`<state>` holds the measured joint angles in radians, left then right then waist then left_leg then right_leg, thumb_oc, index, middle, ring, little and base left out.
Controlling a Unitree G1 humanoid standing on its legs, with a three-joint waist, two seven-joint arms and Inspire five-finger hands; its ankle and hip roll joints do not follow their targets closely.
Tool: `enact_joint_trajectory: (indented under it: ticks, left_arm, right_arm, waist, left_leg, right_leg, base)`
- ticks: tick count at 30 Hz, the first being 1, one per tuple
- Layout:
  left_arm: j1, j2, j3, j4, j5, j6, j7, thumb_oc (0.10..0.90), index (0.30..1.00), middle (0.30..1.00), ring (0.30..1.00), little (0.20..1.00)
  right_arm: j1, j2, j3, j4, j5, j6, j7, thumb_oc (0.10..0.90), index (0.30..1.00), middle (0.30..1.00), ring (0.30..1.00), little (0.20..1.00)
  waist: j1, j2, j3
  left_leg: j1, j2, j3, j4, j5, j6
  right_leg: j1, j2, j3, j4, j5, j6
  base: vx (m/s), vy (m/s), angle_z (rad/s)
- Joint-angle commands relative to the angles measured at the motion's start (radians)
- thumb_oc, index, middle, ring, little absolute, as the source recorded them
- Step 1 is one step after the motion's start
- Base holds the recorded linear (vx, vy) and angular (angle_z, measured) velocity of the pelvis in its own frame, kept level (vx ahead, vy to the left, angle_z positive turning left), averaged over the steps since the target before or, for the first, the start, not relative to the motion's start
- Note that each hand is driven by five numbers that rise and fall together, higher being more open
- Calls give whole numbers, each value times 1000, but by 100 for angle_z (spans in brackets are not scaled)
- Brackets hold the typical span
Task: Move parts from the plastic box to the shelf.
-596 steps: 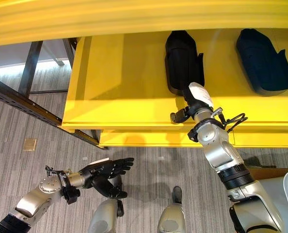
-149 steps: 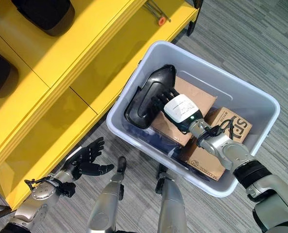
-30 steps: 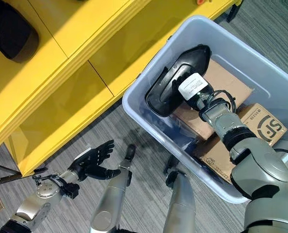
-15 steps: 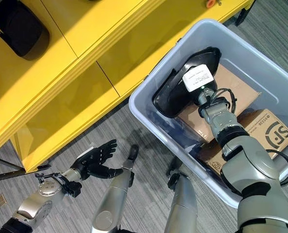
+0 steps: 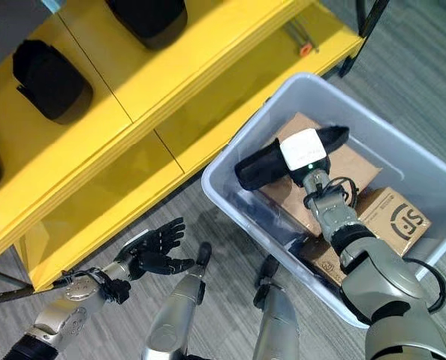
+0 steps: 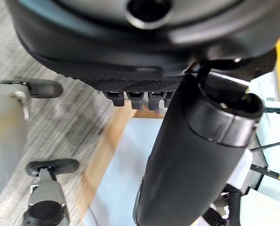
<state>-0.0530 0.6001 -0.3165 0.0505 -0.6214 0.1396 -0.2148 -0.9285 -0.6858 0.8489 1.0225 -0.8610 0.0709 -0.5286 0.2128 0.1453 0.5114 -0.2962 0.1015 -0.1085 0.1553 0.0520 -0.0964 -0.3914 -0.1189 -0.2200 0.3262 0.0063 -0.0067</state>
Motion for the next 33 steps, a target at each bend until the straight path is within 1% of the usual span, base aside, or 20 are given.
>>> enact_joint_trajectory:
  ticks: [1,3,8,10,12,13,14,16,18,19,20,21,23,24,25,26,27,31,32,33]
  left_arm:
    - [8,-26,25,-78,-6,-52,-45,900,1000,1000,1000,1000]
    - [2,-32,29,-73,-3,-45,-45,900,1000,1000,1000,1000]
    - [16,-38,32,-67,10,-54,-56,900,1000,1000,1000,1000]
    - [29,-41,44,-69,8,-47,-56,900,1000,1000,1000,1000]
    - [34,-43,50,-71,4,-40,-56,900,1000,1000,1000,1000]
    - [47,-52,65,-74,9,-32,-65,900,1000,1000,1000,1000]
    - [50,-55,69,-75,11,-31,-66,900,1000,1000,1000,1000]
    - [64,-65,80,-78,17,-17,-70,900,1000,1000,1000,1000]
    - [80,-82,95,-80,28,0,-64,900,1000,1000,1000,1000]
    - [81,-81,94,-81,29,1,-64,900,1000,1000,1000,1000]
    - [83,-87,100,-82,38,2,-62,900,1000,1000,1000,1000]
    - [86,-91,103,-83,48,-4,-58,900,1000,1000,1000,1000]
    - [93,-96,118,-94,72,-16,-42,900,1000,1000,1000,1000]
    - [93,-98,124,-96,90,-31,-34,900,1000,1000,1000,1000]
    - [91,-97,142,-95,126,-62,-5,900,1000,1000,1000,1000]
    - [89,-95,153,-92,164,-94,21,900,1000,1000,1000,1000]
    - [87,-94,158,-91,209,-125,41,900,1000,1000,1000,1000]
    - [75,-79,172,-92,308,-190,116,900,1000,1000,1000,1000]
    - [64,-71,192,-97,377,-231,149,900,1000,1000,1000,1000]
    - [57,-65,201,-99,422,-252,167,900,1000,1000,1000,1000]
  right_arm:
    - [-78,-70,-26,-84,-2,27,-101,400,300,300,300,300]
    - [-74,-81,-29,-115,9,25,-102,400,300,300,300,300]
    - [-34,-119,-66,-210,53,13,-115,400,300,300,300,300]
    - [9,-140,-112,-280,107,4,-82,400,300,300,300,300]
    - [32,-148,-130,-309,103,2,-72,400,300,300,300,300]
    - [77,-161,-167,-367,109,-7,-42,400,300,300,300,300]
    - [88,-164,-176,-380,115,-13,-36,400,300,300,300,300]
    - [128,-180,-218,-448,116,-39,28,400,300,300,300,300]
    - [205,-191,-282,-566,219,-54,137,400,300,300,300,300]
    - [209,-193,-285,-571,219,-52,140,400,300,300,300,300]
    - [231,-187,-305,-603,286,-53,209,400,300,300,300,300]
    - [255,-179,-325,-638,330,-37,274,400,300,300,300,300]
    - [299,-162,-364,-699,474,12,412,400,300,300,300,300]
    - [311,-150,-375,-715,511,32,466,400,300,300,300,300]
    - [341,-131,-403,-768,555,78,574,400,300,300,300,300]
    - [364,-124,-419,-791,575,92,633,400,300,300,300,300]
    - [382,-122,-432,-811,579,100,674,400,300,300,300,300]
    - [424,-136,-472,-874,609,123,773,400,300,300,300,300]
    - [451,-149,-498,-919,639,143,842,400,300,300,300,300]
    - [460,-155,-510,-941,652,157,882,400,300,300,300,300]
  waist:
    - [-18,-33,9]
    - [-23,-41,1]
    - [-38,-70,-58]
    - [-48,-87,-93]
    - [-53,-95,-107]
    - [-64,-110,-138]
    - [-67,-114,-145]
    - [-82,-128,-184]
    - [-109,-149,-249]
    - [-108,-150,-249]
    - [-118,-156,-268]
    - [-126,-162,-281]
    - [-142,-172,-300]
    - [-148,-174,-305]
    - [-159,-181,-317]
    - [-166,-187,-324]
    - [-170,-191,-329]
    - [-184,-201,-336]
    - [-194,-211,-343]
    - [-199,-214,-349]
  left_leg:
    - [40,21,15,-132,104,41]
    - [76,22,18,-144,103,40]
    - [132,25,27,-176,97,35]
    - [155,26,36,-183,91,32]
    - [168,27,41,-188,89,31]
    - [193,30,55,-195,84,29]
    - [200,31,58,-197,82,29]
    - [233,31,71,-210,75,27]
    - [283,31,94,-232,61,25]
    - [284,31,94,-232,61,26]
    - [297,31,100,-237,54,25]
    - [309,31,109,-243,49,24]
    - [330,32,127,-243,33,21]
    - [336,33,133,-243,28,20]
    - [348,36,151,-243,16,20]
    - [354,35,161,-243,10,19]
    - [358,34,164,-243,8,19]
    - [371,32,176,-243,2,23]
    - [380,29,186,-243,-7,24]
    - [385,28,191,-243,-12,24]
  right_leg:
    - [169,17,38,38,-165,14]
    - [215,16,39,-9,-143,18]
    - [290,9,42,-94,-109,28]
    - [323,4,45,-129,-94,35]
    - [338,2,47,-145,-87,39]
    - [364,-1,53,-176,-70,46]
    - [370,-2,54,-184,-66,48]
    - [396,-6,63,-224,-42,59]
    - [433,-11,79,-295,3,79]
    - [435,-10,80,-299,5,80]
    - [443,-12,85,-323,20,87]
    - [452,-14,90,-350,38,93]
    - [467,-19,99,-402,73,107]
    - [467,-20,102,-408,78,110]
    - [469,-21,102,-413,81,113]
    - [470,-19,100,-413,81,114]
    - [470,-19,100,-413,85,116]
    - [473,-17,104,-412,86,114]
    - [479,-12,111,-413,82,114]
    - [482,-10,117,-413,79,114]
  base:
    - [24,116,-16]
    - [31,102,-10]
    - [46,98,-9]
    - [70,111,-9]
    - [61,84,-5]
    - [56,98,-4]
    - [100,135,-10]
    - [106,131,-15]
    - [114,148,-12]
    - [75,80,-19]
    - [46,55,-23]
    - [49,83,-18]
    - [18,76,-20]
    - [1,82,-16]
    - [-8,76,-6]
    - [-6,67,-11]
    - [-8,39,-18]
    - [-16,33,-13]
    - [-22,32,-10]
    - [-36,40,-11]
